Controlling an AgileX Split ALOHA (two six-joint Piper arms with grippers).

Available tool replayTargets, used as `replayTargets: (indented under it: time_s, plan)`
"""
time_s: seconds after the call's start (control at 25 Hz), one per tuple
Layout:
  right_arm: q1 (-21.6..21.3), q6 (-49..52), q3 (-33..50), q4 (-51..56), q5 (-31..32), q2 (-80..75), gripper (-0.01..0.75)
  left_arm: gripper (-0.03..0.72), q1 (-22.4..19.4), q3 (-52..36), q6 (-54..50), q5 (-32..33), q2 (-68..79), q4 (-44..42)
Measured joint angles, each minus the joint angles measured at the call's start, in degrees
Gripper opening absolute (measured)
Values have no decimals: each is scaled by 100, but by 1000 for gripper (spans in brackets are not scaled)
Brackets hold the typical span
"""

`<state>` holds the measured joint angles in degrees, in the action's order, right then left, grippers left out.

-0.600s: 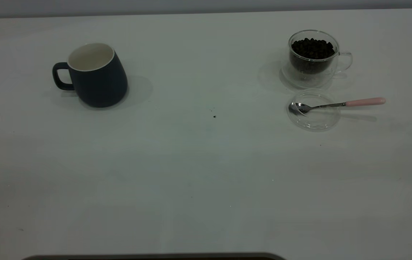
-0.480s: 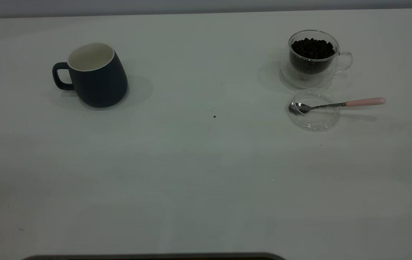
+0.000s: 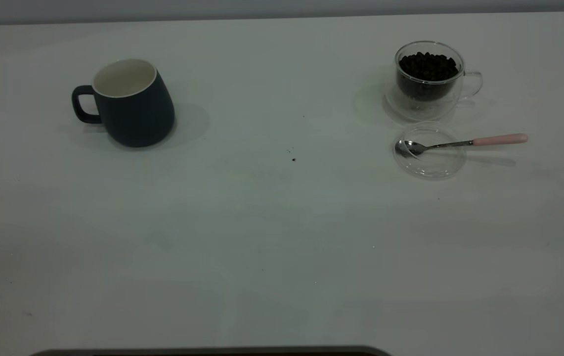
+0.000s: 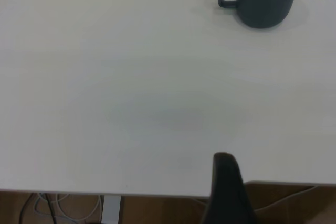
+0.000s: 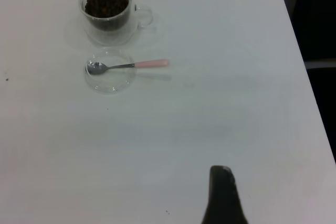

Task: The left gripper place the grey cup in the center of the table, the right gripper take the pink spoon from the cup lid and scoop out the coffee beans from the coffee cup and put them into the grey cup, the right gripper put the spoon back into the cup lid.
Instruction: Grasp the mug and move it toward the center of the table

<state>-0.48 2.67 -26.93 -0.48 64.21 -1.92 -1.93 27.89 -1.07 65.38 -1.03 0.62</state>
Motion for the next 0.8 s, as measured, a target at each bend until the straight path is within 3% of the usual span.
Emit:
replayTargets:
  time_s: [0.6, 0.8]
  plan:
    - [0, 0, 0, 0, 0, 0, 573, 567, 0, 38, 0, -63, 40, 114]
    - [0, 0, 0, 0, 0, 0, 573, 567, 0, 361, 74, -290, 978, 120]
